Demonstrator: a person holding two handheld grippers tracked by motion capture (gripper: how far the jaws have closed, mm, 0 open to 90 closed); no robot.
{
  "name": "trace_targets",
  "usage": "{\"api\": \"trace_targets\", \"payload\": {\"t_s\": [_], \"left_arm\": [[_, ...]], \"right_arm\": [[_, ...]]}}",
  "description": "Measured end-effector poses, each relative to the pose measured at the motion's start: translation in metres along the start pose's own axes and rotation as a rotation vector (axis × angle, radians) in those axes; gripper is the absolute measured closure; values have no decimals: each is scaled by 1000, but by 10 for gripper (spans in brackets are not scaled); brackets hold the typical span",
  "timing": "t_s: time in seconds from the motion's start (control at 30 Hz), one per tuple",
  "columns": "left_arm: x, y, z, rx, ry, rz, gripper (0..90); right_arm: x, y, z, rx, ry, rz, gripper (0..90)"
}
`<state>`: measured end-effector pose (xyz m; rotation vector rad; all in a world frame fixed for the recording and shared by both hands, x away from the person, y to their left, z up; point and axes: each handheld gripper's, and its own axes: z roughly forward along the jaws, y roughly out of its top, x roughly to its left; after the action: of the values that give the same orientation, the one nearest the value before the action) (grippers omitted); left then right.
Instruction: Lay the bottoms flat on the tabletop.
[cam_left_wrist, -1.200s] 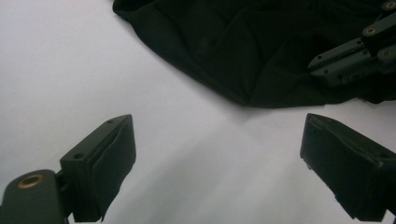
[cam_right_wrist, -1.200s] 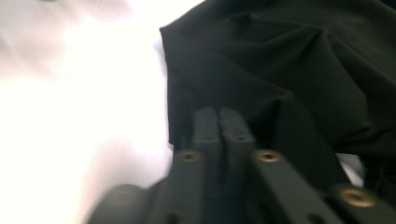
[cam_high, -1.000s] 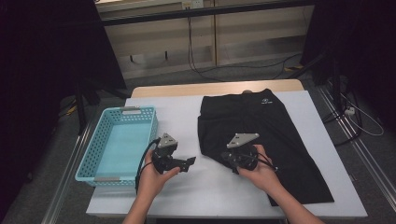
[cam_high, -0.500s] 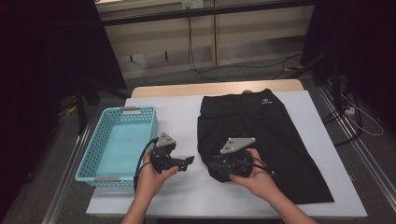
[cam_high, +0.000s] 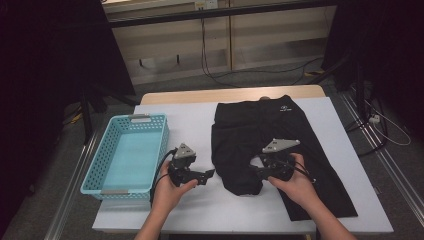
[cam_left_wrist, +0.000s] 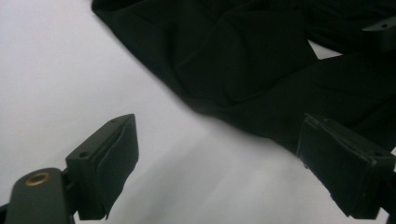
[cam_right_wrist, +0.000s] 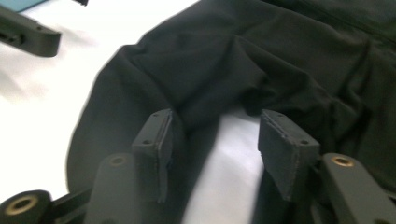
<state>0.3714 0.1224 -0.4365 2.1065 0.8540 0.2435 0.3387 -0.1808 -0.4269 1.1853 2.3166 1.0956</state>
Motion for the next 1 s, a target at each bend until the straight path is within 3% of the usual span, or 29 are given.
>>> {"api": "trace_targets", "payload": {"t_s": [0.13,0.3,0.47,0.7,0.77,1.0], "left_arm": [[-7,0,7,3,-6,29,170],[-17,-2,13,7,-27,36,258],[-27,-4,21,51,-40,64,360],[-37,-5,33,79,-47,94,408],[-40,-5,36,74,-32,105,417],[-44,-2,36,90,-69,80,661]], "right_arm": [[-3,-2,-1,-9,-23,8,383],[-5,-2,-1,-18,-60,15,323],[-9,-2,-2,-30,-94,37,293],[-12,-5,-4,-34,-100,49,287],[-12,-5,-4,-31,-99,48,287],[-14,-8,-6,-29,-104,57,289]]}}
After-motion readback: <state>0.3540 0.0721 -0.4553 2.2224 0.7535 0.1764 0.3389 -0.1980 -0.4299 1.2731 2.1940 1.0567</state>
